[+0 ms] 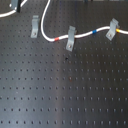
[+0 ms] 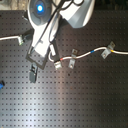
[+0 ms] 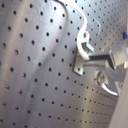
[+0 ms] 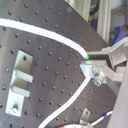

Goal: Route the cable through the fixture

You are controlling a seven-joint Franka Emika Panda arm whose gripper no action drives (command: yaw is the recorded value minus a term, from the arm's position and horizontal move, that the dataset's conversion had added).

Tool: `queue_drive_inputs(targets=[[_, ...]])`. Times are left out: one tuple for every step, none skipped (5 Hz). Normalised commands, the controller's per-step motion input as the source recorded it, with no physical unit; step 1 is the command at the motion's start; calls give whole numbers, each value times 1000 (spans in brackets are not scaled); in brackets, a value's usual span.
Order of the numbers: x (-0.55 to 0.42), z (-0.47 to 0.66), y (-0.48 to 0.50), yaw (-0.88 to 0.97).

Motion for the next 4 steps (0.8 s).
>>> queue_drive_inputs(targets=[[-1, 327, 644, -397], [82, 383, 627, -417], [5, 427, 549, -528], [-207, 345, 252, -736]])
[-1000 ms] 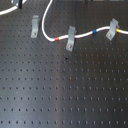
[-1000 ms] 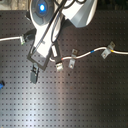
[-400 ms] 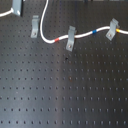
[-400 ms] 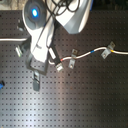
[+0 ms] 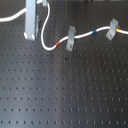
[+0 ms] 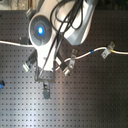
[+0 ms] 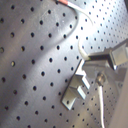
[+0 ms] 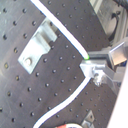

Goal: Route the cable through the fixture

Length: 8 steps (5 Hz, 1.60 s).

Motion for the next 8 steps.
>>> queue_drive_inputs(targets=[[-196, 236, 17, -885], [-221, 228, 14, -851], [-304, 226, -9, -728], [-371, 280, 52, -640], [-523, 386, 208, -405], [-560, 446, 263, -340], [1, -1, 26, 40], [52, 2, -86, -97]])
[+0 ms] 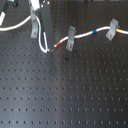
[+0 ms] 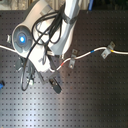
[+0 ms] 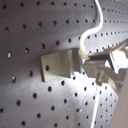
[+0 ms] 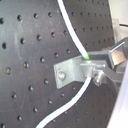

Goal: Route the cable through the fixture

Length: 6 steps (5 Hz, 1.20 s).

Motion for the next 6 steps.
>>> queue_drive_inputs(targets=[[85, -139, -297, -237], [-97, -94, -222, -308], [-303, 78, -106, -166], [-329, 307, -129, -286], [-375, 309, -100, -286], [-393, 261, -6, -223]])
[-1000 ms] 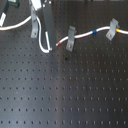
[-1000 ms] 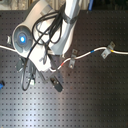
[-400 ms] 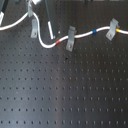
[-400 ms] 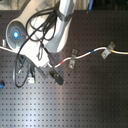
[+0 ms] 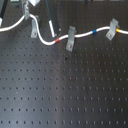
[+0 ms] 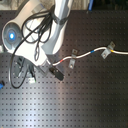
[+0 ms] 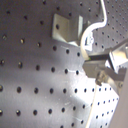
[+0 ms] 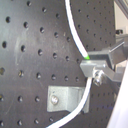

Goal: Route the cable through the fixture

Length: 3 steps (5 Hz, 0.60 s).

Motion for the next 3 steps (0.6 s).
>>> queue_drive_inputs(targets=[[-478, 253, 111, -29], [-300, 309, 89, -60], [-23, 376, 28, -263]])
